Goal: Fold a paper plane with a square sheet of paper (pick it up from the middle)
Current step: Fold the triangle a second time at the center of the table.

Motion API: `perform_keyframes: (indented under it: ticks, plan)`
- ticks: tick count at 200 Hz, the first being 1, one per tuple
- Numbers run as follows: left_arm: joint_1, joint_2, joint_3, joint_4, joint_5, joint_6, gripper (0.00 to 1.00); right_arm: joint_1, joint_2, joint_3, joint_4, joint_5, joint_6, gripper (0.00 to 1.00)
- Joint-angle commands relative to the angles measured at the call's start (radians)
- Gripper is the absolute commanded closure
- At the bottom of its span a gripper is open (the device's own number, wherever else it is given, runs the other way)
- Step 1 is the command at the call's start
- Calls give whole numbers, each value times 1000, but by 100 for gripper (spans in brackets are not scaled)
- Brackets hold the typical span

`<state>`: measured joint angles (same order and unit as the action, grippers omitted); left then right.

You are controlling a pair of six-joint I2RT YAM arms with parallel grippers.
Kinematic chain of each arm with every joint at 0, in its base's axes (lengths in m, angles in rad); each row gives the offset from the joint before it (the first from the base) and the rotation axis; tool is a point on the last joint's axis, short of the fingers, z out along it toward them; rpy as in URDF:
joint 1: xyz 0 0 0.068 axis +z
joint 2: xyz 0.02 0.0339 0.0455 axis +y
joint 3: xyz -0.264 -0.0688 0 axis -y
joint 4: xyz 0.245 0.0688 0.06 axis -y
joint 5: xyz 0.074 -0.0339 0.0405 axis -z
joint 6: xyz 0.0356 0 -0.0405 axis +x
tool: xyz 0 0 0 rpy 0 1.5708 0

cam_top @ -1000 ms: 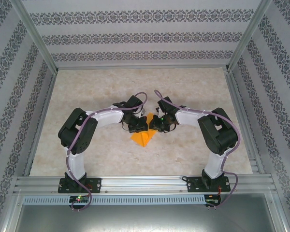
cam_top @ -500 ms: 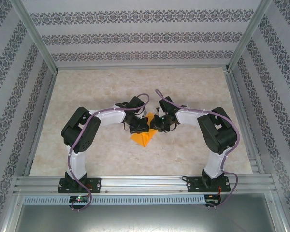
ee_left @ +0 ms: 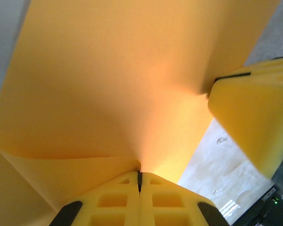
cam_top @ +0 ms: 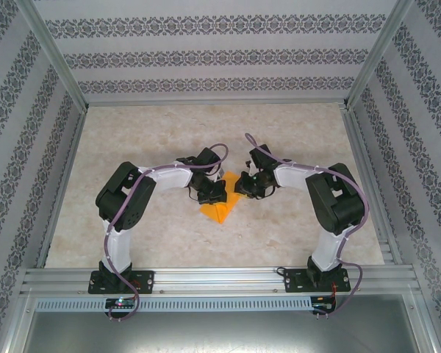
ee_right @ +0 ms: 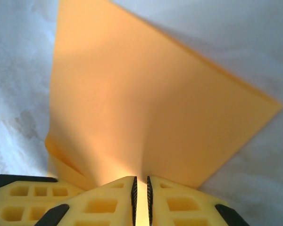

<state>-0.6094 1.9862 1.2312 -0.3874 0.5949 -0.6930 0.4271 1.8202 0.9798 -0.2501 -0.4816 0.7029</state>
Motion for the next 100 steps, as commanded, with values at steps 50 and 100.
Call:
perform_keyframes:
  ticks: [50, 100]
  plan:
    - [-14, 11, 44, -15, 10, 20, 100, -8, 44, 42, -75, 31, -71, 85]
    - [-14, 26, 71, -24, 20, 22, 100, -8, 47, 22, -62, 24, -72, 86]
